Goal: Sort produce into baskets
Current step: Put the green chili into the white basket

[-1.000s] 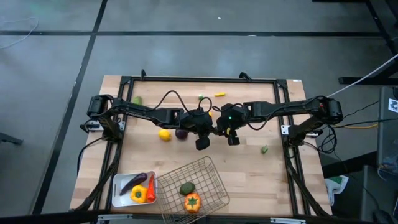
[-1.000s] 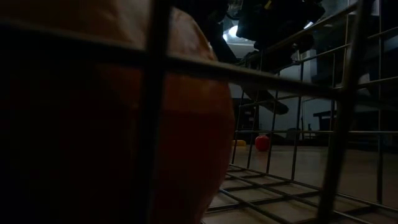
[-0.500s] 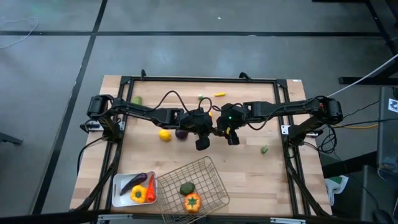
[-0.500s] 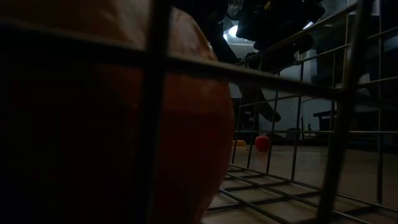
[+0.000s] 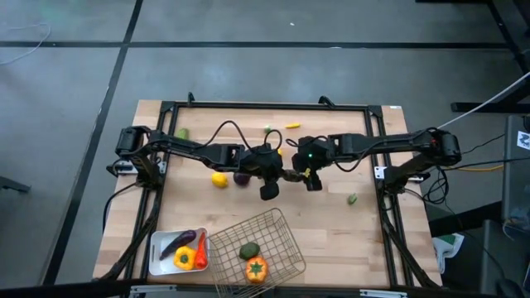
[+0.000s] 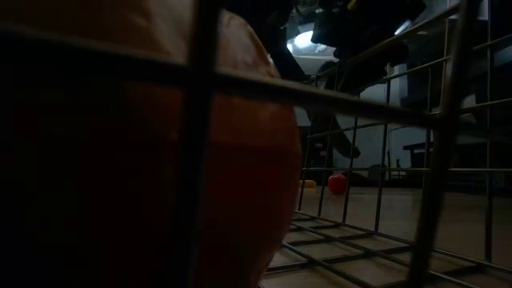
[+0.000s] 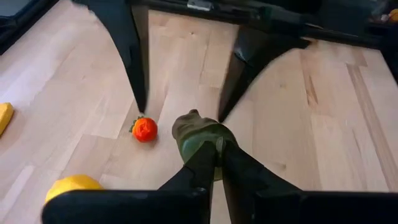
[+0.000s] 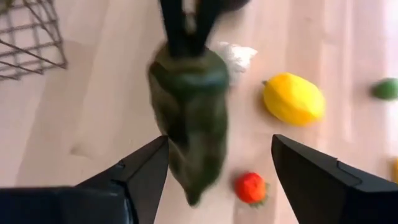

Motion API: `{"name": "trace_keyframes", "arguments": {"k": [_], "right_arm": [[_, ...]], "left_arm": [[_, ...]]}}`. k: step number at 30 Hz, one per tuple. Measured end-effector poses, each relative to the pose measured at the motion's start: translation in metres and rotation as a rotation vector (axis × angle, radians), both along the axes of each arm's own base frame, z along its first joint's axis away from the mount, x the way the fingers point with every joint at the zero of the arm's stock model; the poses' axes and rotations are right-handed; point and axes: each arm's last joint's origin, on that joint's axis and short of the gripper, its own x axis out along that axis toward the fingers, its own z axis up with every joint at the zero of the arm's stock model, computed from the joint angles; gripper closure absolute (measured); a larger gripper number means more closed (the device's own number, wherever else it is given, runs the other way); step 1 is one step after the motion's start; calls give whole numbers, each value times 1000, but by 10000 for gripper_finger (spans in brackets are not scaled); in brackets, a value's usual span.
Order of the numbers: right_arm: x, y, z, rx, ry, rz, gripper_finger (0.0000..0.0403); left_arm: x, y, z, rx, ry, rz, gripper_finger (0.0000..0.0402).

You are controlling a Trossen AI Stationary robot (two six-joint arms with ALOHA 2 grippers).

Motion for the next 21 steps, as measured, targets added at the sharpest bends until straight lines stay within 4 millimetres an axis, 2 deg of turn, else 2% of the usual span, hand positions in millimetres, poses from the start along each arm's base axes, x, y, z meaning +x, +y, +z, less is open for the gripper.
{"name": "trace_keyframes", "arguments": {"k": [5, 10, 21], "right_arm": [[-8, -1, 8, -53, -3, -34, 121], [-15, -2, 14, -92, 2, -61, 121], [-20, -3, 18, -115, 7, -77, 121]], "left_arm": [[-10, 0, 15, -2, -6, -1, 387], [-30, -2, 33, -33, 38, 16, 383], [-98, -16, 89, -175, 52, 65, 387]]}}
